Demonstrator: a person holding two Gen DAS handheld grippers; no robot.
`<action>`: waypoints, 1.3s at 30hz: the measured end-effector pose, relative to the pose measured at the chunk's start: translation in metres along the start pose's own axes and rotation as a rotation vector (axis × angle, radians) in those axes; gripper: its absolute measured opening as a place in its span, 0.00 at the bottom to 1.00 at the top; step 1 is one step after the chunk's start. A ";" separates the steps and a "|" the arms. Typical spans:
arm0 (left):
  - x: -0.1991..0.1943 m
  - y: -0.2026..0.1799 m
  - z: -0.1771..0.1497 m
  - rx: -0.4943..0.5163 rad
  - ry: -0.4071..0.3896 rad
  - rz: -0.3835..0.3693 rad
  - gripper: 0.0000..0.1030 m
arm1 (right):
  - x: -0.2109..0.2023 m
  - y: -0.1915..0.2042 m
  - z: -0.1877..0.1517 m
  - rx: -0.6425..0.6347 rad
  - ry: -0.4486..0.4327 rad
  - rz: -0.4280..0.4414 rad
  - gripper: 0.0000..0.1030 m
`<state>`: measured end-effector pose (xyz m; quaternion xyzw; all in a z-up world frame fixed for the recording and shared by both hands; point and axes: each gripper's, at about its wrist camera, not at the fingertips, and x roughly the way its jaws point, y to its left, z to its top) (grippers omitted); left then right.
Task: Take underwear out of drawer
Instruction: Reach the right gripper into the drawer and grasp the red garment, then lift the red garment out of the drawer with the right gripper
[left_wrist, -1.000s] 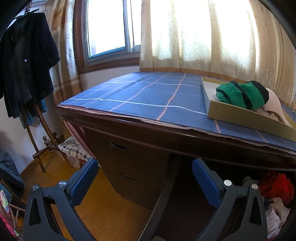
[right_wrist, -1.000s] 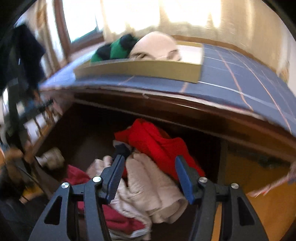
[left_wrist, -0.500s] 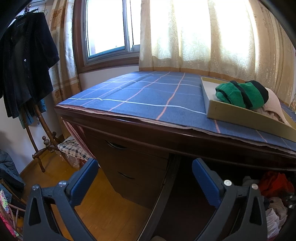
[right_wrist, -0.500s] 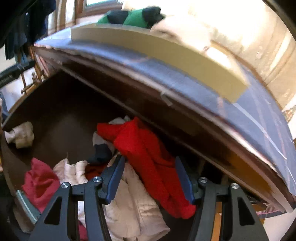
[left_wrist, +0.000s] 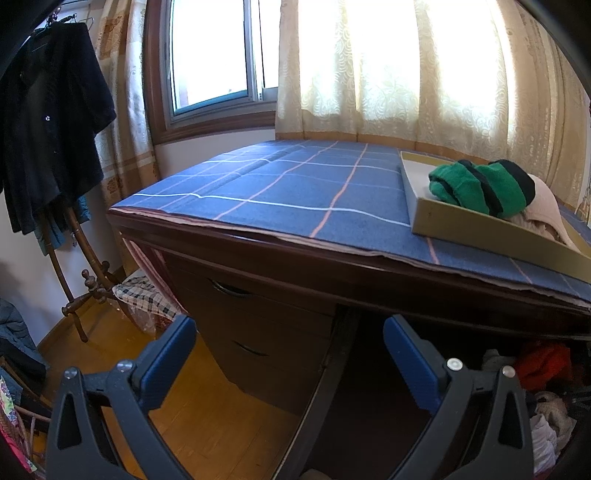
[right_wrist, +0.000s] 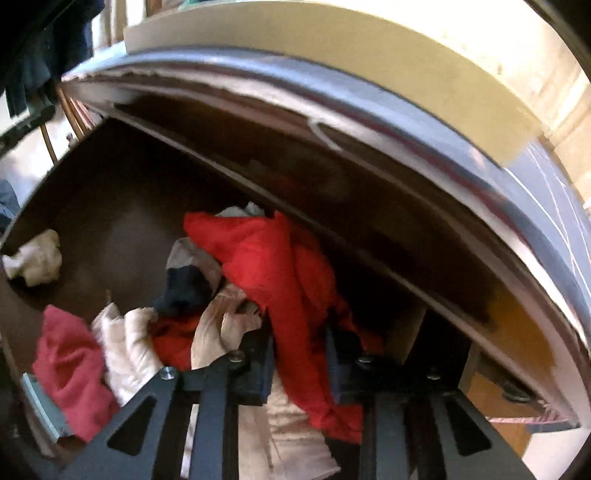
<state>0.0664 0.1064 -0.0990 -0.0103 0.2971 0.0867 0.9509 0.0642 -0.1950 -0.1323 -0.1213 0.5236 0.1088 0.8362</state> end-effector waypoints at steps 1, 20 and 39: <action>0.000 0.000 0.000 0.000 0.001 0.000 1.00 | -0.006 -0.002 -0.003 0.009 -0.014 -0.003 0.22; 0.001 -0.002 0.002 0.003 -0.001 0.003 1.00 | -0.174 -0.019 -0.038 0.413 -0.415 0.256 0.21; -0.003 0.004 -0.001 -0.016 -0.021 -0.018 1.00 | -0.208 -0.068 0.067 0.479 -0.585 0.136 0.21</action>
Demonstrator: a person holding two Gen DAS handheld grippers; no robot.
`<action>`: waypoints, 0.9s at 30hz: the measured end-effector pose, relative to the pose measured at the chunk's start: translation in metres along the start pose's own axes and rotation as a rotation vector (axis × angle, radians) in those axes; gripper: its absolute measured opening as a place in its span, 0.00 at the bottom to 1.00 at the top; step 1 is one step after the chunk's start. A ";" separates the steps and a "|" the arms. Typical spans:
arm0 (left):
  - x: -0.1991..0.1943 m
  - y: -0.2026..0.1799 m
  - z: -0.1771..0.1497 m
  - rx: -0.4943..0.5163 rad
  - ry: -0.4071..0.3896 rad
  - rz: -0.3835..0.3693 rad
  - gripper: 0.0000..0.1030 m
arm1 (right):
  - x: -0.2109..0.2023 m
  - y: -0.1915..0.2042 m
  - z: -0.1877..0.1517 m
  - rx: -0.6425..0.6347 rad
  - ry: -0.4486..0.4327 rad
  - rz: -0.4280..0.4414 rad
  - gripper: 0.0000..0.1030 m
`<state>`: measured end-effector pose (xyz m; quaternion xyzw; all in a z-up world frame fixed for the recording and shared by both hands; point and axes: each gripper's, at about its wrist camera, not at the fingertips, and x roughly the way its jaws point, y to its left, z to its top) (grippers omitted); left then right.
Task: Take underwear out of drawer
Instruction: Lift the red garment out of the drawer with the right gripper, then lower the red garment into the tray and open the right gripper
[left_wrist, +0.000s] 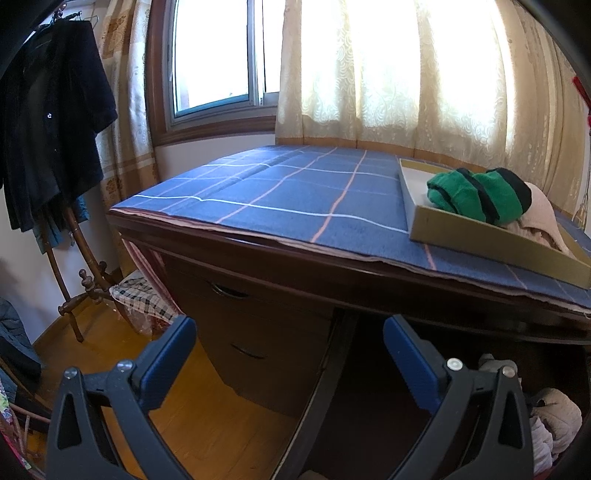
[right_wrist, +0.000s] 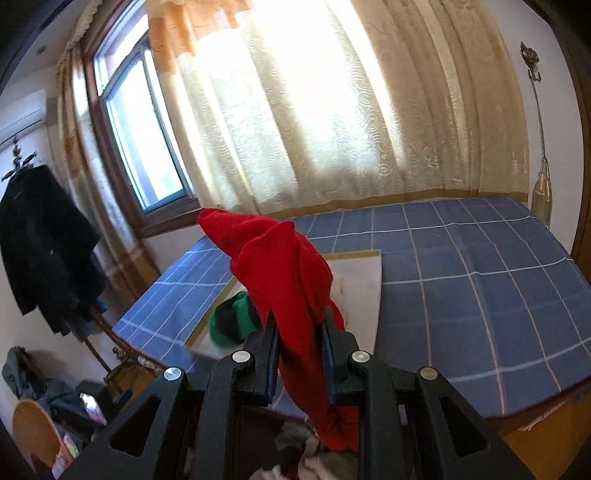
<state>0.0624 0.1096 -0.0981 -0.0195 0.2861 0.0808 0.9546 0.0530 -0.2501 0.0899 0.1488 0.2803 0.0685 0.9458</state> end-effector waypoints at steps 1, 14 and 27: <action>0.000 0.000 0.000 0.000 0.000 0.000 1.00 | 0.009 -0.002 0.006 0.006 0.004 -0.005 0.21; 0.000 -0.001 0.000 0.001 -0.001 -0.003 1.00 | 0.112 -0.022 0.059 -0.011 0.065 -0.144 0.21; 0.004 -0.007 0.001 0.002 0.004 -0.009 1.00 | 0.222 -0.018 0.074 -0.098 0.224 -0.330 0.21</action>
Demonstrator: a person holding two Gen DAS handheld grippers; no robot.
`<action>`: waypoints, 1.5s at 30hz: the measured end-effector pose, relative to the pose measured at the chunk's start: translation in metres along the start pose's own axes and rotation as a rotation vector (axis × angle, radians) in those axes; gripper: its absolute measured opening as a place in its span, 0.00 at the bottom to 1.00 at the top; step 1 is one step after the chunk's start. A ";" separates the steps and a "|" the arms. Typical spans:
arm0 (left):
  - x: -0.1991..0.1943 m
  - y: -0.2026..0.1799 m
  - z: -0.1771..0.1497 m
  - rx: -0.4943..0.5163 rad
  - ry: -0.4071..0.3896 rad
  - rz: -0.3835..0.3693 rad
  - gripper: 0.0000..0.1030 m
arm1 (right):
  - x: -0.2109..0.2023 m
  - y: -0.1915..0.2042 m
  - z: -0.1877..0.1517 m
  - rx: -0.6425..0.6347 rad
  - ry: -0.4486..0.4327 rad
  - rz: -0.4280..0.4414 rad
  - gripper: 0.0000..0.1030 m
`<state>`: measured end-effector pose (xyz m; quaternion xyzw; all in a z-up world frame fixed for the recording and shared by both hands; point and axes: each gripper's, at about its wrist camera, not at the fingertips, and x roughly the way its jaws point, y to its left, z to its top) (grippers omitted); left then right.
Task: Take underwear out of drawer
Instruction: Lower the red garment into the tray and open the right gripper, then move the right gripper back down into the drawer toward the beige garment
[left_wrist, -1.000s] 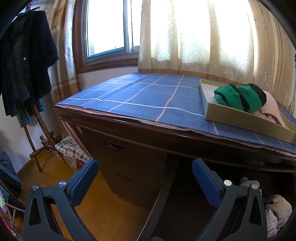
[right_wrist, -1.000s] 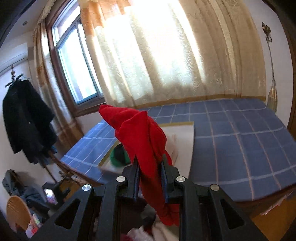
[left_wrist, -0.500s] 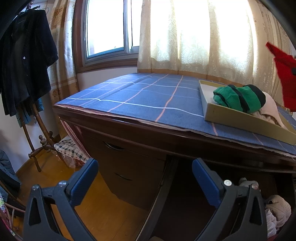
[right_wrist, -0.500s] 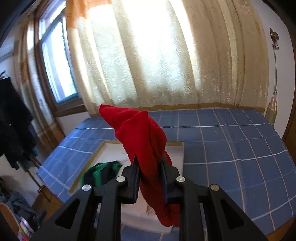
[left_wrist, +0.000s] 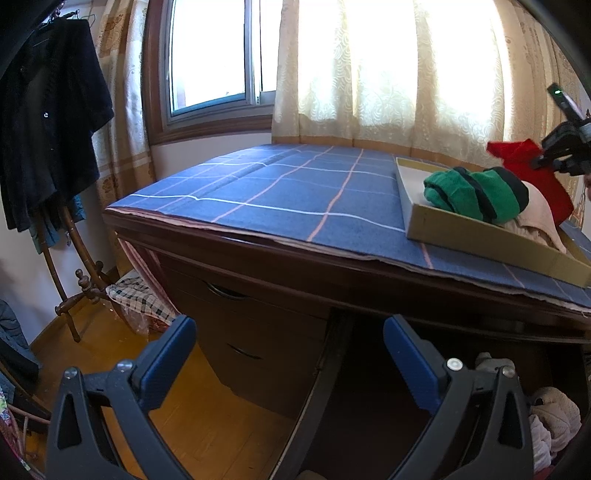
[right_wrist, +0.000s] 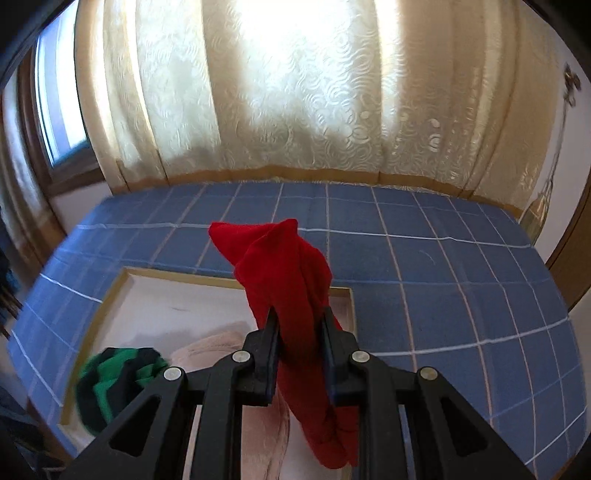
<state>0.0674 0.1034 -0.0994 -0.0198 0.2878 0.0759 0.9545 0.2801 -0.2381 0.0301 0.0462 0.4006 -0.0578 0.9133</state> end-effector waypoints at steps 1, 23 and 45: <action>0.001 0.000 0.000 -0.001 0.000 -0.001 1.00 | 0.006 0.004 0.000 -0.011 0.010 -0.002 0.21; 0.002 0.000 0.001 -0.006 0.006 -0.003 1.00 | -0.029 0.022 -0.016 0.042 -0.036 0.184 0.71; 0.002 0.005 -0.003 0.017 0.025 0.019 1.00 | -0.097 -0.026 -0.118 0.107 -0.181 0.249 0.71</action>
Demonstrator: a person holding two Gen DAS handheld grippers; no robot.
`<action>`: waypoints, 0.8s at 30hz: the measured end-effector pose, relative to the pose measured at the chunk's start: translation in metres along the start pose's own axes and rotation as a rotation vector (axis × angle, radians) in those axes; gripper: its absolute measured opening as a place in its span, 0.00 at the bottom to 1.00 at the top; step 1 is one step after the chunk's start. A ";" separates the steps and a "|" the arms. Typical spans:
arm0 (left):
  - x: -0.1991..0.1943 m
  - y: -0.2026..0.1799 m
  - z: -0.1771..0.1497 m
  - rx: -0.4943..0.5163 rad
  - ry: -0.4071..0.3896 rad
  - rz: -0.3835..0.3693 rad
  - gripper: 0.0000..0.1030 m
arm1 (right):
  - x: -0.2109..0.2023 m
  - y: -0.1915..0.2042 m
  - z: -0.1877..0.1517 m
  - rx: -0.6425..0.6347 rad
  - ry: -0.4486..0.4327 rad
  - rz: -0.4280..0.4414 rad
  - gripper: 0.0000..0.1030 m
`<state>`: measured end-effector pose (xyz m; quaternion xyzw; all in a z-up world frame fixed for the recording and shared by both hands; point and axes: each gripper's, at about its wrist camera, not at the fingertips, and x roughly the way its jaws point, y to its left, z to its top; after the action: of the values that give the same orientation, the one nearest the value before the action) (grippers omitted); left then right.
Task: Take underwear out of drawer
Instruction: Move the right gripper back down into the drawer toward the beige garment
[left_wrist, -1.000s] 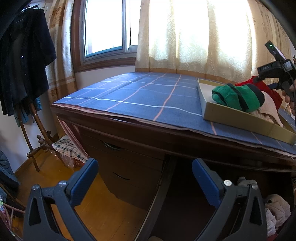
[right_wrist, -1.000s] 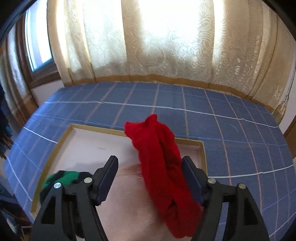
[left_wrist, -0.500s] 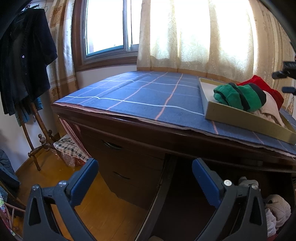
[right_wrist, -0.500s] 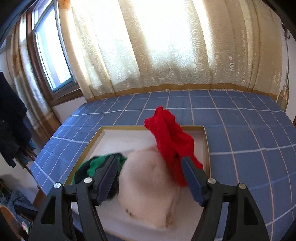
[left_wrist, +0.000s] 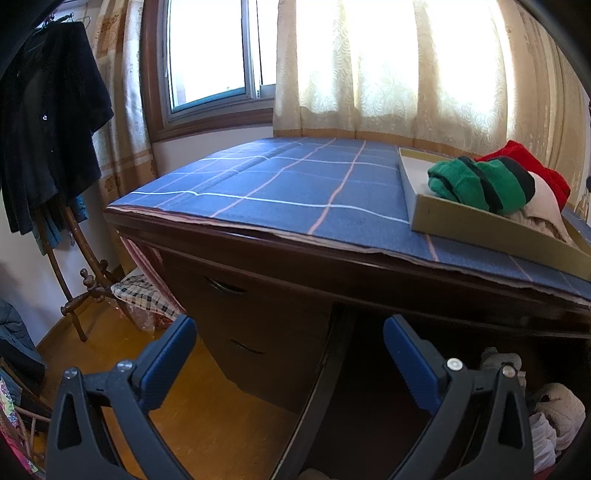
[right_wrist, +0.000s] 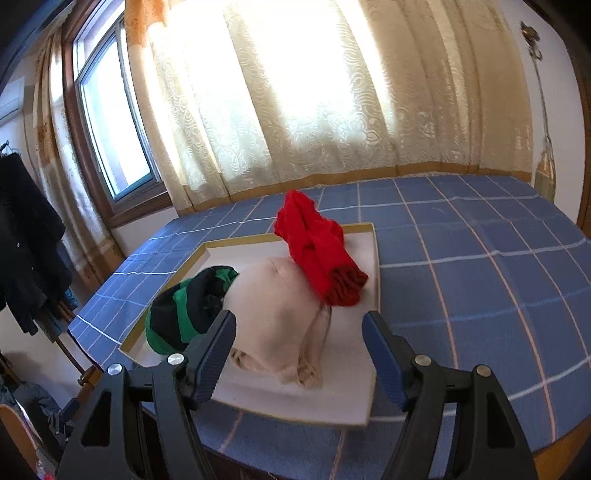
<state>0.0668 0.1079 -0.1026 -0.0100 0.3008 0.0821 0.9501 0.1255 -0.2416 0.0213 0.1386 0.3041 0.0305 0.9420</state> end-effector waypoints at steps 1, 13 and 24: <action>0.000 0.001 0.000 -0.001 0.000 0.000 1.00 | -0.002 -0.001 -0.003 0.006 -0.006 -0.002 0.71; 0.000 0.001 0.000 -0.003 0.000 -0.001 1.00 | -0.031 -0.006 -0.046 0.020 -0.040 -0.026 0.71; -0.002 0.002 0.001 0.000 -0.001 0.003 1.00 | -0.060 -0.016 -0.085 0.043 -0.069 -0.075 0.71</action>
<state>0.0657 0.1095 -0.1010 -0.0095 0.3005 0.0832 0.9501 0.0271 -0.2451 -0.0154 0.1482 0.2771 -0.0161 0.9492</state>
